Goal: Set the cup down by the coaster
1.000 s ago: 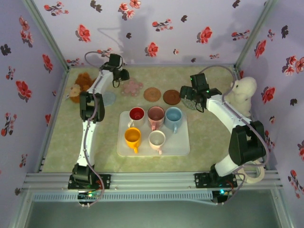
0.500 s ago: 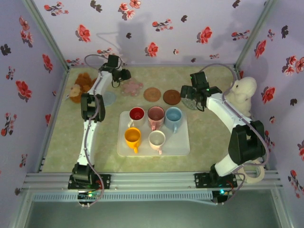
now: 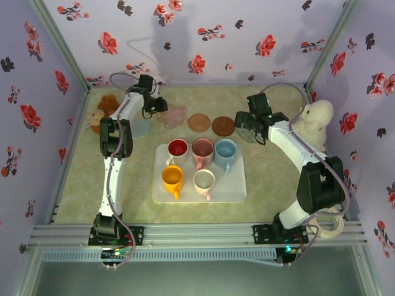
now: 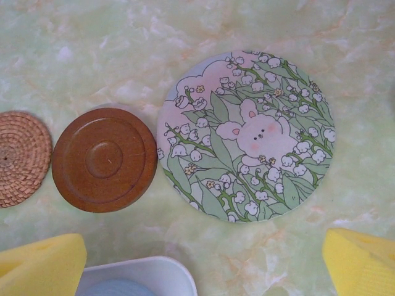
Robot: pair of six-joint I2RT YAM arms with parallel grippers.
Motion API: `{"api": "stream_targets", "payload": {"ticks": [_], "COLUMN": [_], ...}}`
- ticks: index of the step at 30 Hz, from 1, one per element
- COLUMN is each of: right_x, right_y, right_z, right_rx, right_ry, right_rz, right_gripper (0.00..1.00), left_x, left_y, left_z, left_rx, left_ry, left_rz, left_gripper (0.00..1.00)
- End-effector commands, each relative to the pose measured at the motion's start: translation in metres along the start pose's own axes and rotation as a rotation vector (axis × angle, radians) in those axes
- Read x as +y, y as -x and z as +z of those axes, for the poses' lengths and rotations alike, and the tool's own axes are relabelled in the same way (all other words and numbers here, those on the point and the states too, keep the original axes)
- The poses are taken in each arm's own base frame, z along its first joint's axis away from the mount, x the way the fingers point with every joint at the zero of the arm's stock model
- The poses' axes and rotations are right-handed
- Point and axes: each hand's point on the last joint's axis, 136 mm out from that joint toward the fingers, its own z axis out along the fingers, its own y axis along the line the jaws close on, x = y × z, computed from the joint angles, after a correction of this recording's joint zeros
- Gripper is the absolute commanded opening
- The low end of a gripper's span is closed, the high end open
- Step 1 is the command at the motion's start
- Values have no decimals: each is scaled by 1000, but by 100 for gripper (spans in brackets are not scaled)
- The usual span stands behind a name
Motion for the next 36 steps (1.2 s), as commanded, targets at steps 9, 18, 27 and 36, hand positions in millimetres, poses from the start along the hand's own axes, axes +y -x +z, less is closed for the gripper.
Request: {"api": "stream_targets", "payload": {"ticks": [9,18,27,36], "right_x": [-3,-1,-1,2], "right_y": [6,5,2,5], "right_z": [-12,-6,1,4], "right_rx": [-31,-25,-12,-10], "right_ry": [2,4,1,1], "right_rz": [-2,0,-1,-5], "right_gripper": [99,99,99,99], "left_x": [0,-30,-60,-51], "left_y": [-47,-2,4,-16], "left_z": [-36,-56,-22,13], "left_rx": [181,31,44,108], "left_ry": [71,-33,-202,-191], "left_rz": [1,38,29,-3], "left_gripper": [32,35,37,37]}}
